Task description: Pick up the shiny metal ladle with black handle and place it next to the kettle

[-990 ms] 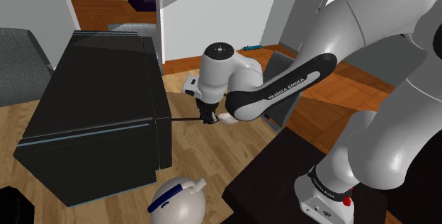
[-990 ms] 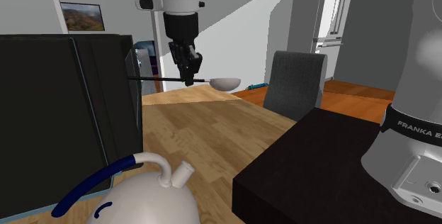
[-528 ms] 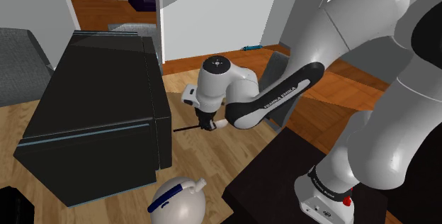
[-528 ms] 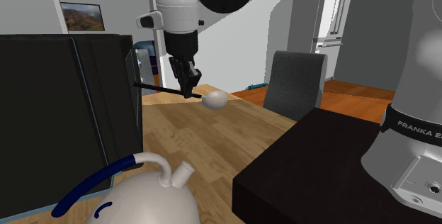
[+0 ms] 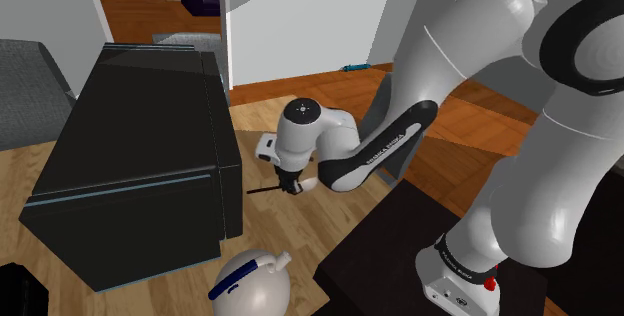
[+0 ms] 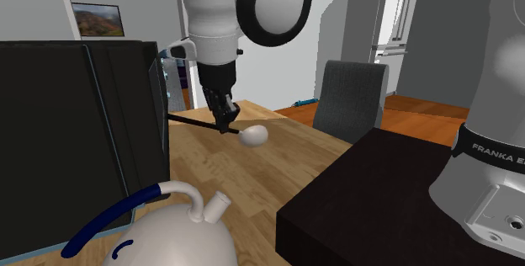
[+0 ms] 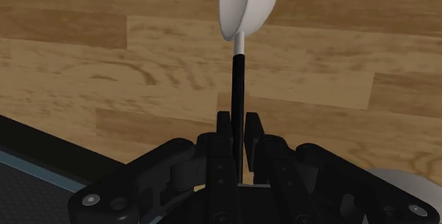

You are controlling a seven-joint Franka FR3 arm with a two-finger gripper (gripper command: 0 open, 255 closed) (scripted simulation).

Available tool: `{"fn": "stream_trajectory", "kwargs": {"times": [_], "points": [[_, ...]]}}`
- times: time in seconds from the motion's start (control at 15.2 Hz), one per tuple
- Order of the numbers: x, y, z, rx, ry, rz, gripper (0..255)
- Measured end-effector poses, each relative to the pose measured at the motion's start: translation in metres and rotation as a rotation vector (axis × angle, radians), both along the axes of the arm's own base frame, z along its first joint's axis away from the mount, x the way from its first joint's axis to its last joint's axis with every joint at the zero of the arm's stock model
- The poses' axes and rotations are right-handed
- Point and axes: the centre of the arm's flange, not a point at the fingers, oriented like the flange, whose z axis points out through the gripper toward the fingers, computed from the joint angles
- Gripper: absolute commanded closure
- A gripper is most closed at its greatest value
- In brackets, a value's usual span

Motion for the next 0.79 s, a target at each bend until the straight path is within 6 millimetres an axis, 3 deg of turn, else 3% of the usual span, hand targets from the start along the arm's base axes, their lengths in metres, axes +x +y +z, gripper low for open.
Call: {"fn": "stream_trajectory", "kwargs": {"times": [0.79], "points": [[0.0, -0.001, -0.063, 0.0, 0.0, 0.0, 255]]}}
